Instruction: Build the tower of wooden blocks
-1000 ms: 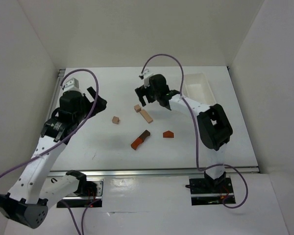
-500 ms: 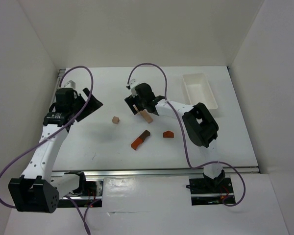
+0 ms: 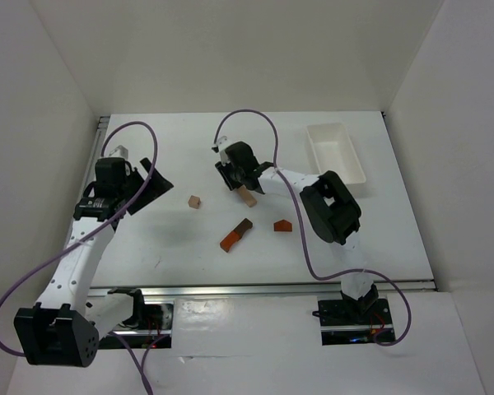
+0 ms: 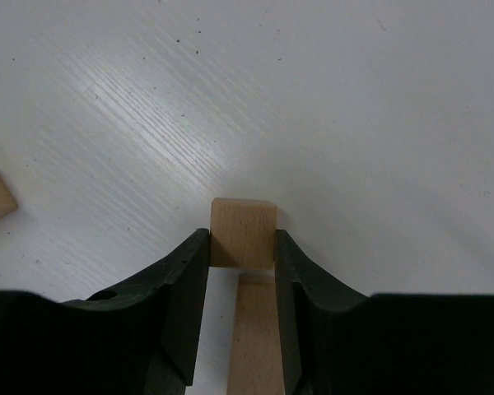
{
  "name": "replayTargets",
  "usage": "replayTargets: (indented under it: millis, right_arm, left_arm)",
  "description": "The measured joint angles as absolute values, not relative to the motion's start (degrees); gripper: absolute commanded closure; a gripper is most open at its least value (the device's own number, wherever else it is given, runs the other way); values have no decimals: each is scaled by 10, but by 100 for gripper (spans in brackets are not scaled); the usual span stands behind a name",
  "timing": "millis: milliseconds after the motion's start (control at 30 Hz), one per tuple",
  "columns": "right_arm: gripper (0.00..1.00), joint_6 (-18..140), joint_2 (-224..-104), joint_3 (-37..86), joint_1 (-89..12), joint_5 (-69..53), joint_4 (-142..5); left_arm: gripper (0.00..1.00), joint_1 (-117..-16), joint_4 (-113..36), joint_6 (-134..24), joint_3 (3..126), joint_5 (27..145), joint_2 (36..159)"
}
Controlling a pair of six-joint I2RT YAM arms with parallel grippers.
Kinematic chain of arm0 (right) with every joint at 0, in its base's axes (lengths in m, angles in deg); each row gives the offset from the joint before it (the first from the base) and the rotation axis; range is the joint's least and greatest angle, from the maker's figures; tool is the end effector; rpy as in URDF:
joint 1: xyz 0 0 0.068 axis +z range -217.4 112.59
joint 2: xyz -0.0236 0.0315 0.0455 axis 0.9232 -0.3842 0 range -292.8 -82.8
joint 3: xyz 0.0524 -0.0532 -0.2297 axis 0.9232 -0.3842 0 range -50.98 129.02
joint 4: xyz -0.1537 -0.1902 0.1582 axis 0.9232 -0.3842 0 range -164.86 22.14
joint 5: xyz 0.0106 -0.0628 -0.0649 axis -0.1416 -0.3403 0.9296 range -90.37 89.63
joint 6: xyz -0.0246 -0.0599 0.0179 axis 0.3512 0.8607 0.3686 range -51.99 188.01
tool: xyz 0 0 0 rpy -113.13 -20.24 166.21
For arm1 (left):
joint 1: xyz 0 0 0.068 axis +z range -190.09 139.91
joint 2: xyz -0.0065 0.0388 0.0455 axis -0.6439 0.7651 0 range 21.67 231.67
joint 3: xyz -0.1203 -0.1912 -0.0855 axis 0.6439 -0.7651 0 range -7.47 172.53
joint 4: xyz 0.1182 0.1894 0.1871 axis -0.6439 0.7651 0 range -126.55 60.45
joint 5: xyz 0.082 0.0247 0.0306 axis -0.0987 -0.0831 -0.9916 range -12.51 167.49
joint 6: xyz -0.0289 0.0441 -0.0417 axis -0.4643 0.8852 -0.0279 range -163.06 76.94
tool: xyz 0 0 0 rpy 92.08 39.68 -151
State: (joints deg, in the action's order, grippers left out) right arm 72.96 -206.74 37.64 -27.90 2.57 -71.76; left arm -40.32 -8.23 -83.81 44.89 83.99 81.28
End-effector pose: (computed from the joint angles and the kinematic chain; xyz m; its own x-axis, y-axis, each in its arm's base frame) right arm 0.3940 0.3213 0.1139 -0.4339 -0.4696 -0.7689 -0.6445 0.7581 -0.0993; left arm 0.2884 -0.0073 0.2637 -0.5034 -0.6465 -0.5733 -0.3068 0.7540 -0.5809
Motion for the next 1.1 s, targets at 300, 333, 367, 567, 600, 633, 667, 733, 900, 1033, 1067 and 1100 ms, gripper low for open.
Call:
replayTargets:
  millis: [300,333,367,567,600,633,667,733,900,1033,1067,1100]
  right_arm:
    - [90,730,-2041,357,-279,9,-717]
    - [90,730,-2025,345,-279,5,-718]
    - [91,730,-2008,334,-279,3,-718]
    - [92,717,-1871,267,-279,-5,-720]
    - [92,714,-1844,250,-278,-5,-721]
    - [92,711,-1824,237,-277,-6,-723]
    - [92,707,-1804,223,-275,-5,-726]
    - [92,699,-1775,198,-266,3,-742]
    - [93,677,-1769,162,-220,34,-803]
    - [93,667,-1769,126,-189,46,-841]
    - [93,664,-1768,119,-185,46,-849]
    - [93,661,-1767,113,-184,46,-852]
  left_arm:
    - [1,-403,-85,-838,442,844,795]
    - [1,-403,-86,-838,438,844,795]
    - [1,-403,-86,-838,434,844,795]
    - [1,-403,-90,-838,419,850,797]
    - [1,-403,-90,-838,417,852,797]
    - [1,-403,-91,-838,415,853,797]
    - [1,-403,-93,-838,413,853,797]
    - [1,-403,-94,-838,410,853,798]
    - [1,-404,-98,-838,410,854,798]
    - [1,-407,-99,-838,410,854,798]
    - [1,-408,-100,-838,410,853,798]
    - [1,-410,-100,-838,410,853,798]
